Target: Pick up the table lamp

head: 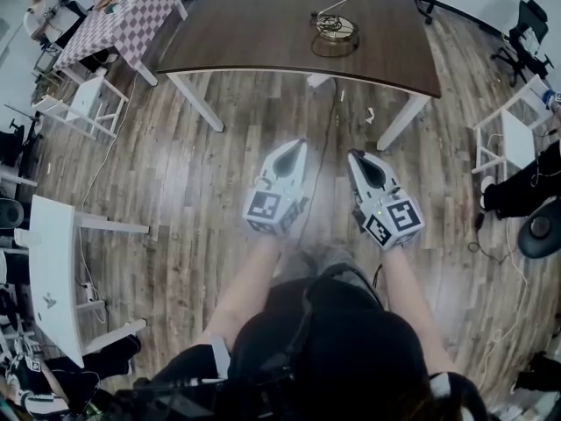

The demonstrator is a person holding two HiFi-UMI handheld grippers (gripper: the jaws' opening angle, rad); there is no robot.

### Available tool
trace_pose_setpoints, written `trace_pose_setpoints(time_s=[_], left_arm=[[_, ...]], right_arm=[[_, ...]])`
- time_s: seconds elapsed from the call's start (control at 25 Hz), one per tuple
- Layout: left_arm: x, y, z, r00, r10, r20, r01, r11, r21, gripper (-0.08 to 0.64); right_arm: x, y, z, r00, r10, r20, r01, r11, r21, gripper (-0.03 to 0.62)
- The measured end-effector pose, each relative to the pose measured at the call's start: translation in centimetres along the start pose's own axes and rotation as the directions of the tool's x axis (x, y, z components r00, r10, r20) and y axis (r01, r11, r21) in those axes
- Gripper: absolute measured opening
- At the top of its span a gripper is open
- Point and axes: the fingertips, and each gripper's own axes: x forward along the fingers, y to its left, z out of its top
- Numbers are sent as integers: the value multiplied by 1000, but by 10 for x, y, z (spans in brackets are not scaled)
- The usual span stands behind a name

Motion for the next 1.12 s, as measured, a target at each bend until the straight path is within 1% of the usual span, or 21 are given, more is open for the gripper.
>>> trace_pose_setpoints(time_s=[0.16, 0.28, 0.4, 0.6, 0.92, 1.12], left_arm=[[-3, 8, 0, 1000, 8, 0, -8, 1000, -4, 0], [-2, 15, -2, 1000, 11, -5, -11, 1000, -4, 0], [8, 21, -2, 1000, 22, -11, -22, 1000, -5, 0], [41, 28, -1, 1000, 5, 0, -5, 1000, 13, 0], [105, 52, 0, 1000, 23, 17, -23, 1000, 15, 0], [146, 66, 6, 999, 41, 30, -42, 999, 34, 0]], right_arm=[[3, -3, 2, 999, -19, 26, 18, 1000, 14, 3], [6, -7, 5, 999, -31, 40, 30, 1000, 7, 3], [9, -19, 7, 998, -37, 49, 36, 999, 15, 3], [24, -54, 14, 997, -59, 58, 58, 998, 25, 3], [64, -108, 19, 997, -52, 64, 54, 998, -29, 3], [83, -154, 28, 996, -59, 69, 61, 998, -28, 3]])
